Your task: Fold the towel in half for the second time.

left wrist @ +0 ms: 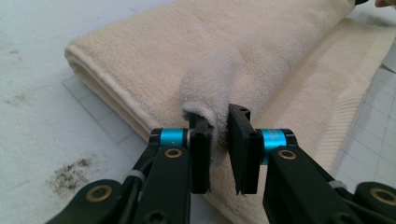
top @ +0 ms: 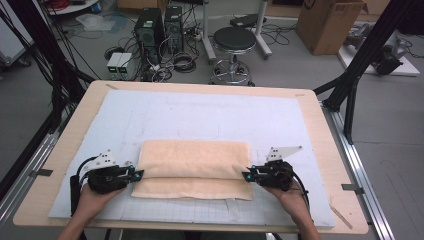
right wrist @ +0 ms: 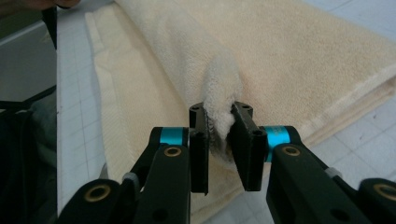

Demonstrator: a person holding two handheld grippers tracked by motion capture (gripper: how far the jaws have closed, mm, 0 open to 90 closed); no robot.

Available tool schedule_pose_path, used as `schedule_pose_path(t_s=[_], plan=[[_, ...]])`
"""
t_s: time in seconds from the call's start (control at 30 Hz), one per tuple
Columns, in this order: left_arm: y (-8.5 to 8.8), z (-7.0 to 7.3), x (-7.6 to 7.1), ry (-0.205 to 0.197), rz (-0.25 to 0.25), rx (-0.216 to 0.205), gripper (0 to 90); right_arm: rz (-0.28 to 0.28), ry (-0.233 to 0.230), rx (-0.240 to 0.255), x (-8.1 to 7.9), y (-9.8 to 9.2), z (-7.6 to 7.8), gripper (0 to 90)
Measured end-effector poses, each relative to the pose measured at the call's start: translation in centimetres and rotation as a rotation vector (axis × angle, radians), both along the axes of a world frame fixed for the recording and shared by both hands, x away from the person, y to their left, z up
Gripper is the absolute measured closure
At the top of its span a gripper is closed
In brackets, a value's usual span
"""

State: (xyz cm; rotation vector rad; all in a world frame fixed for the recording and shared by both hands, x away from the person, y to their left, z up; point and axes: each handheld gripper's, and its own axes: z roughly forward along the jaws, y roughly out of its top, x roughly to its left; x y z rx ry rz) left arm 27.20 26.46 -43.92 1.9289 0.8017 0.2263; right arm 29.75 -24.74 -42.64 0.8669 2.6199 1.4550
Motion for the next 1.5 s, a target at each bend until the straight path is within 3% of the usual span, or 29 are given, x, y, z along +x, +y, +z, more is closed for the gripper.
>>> schedule_pose_path(t_s=[0.2,0.3,0.57,0.67,0.83,0.97,1.07,1.2,1.4,1.5], plan=[[0.1,0.3,-0.3,-0.01,-0.012,-0.03,54.1,-0.001,0.011,0.017,-0.6,-0.7,-0.1,63.1],[0.0,0.5,-0.4,-0.011,-0.016,-0.027,49.1,-0.012,-0.003,0.02,-1.0,-0.9,0.2,56.9],[0.7,1.5,-1.3,-0.05,-0.025,-0.065,45.3,0.003,-0.053,0.07,-1.3,-1.0,1.1,48.7],[1.0,1.7,-1.3,-0.061,-0.018,-0.082,44.3,0.028,-0.052,0.08,-1.3,-0.7,1.4,46.9],[0.6,1.8,-1.5,-0.066,-0.042,-0.071,43.2,0.11,-0.041,0.035,-1.6,0.5,1.0,46.6],[-0.4,1.0,-1.7,-0.021,-0.121,0.0,44.3,0.157,-0.034,-0.035,-1.7,1.1,0.5,51.3],[-1.0,0.6,-1.9,-0.012,-0.156,0.044,46.9,0.18,-0.042,-0.087,-2.1,1.3,0.3,55.2],[-0.9,0.2,-1.6,0.0,-0.144,0.073,56.0,0.182,-0.057,-0.132,-2.2,1.4,-0.1,61.4],[-0.7,0.1,-1.6,-0.013,-0.128,0.081,71.0,0.173,-0.06,-0.146,-2.2,1.4,-0.1,80.0],[-0.7,0.2,-1.6,-0.025,-0.12,0.081,77.6,0.169,-0.065,-0.141,-2.2,1.3,0.1,84.4]])
